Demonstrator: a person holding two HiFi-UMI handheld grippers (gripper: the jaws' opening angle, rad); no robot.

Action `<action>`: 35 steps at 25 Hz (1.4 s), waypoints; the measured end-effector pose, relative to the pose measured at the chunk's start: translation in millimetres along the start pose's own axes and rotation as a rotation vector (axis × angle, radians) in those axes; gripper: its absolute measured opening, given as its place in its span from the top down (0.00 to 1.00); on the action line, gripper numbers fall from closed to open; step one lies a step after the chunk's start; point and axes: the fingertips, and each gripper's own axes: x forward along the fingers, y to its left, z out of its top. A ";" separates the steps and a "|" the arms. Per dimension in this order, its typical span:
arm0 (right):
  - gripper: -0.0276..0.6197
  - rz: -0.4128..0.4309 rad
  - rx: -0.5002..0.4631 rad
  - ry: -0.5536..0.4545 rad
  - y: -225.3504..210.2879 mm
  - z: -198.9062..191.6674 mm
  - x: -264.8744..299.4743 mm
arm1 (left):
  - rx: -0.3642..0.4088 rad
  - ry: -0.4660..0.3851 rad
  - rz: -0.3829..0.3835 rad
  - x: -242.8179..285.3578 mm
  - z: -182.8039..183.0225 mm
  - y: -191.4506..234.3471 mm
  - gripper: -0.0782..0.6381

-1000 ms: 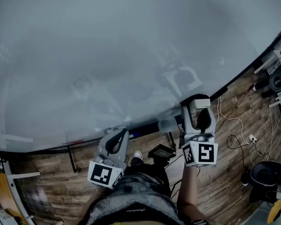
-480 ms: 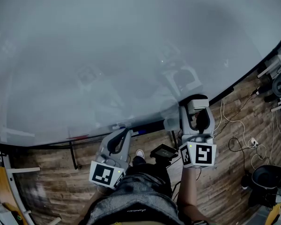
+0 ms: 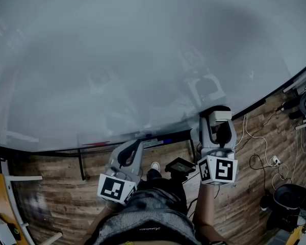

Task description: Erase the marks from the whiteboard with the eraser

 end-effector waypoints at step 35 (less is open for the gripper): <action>0.55 0.019 -0.035 -0.009 254.3 7.0 -1.8 | -0.022 -0.028 -0.028 -158.1 -10.2 163.1 0.89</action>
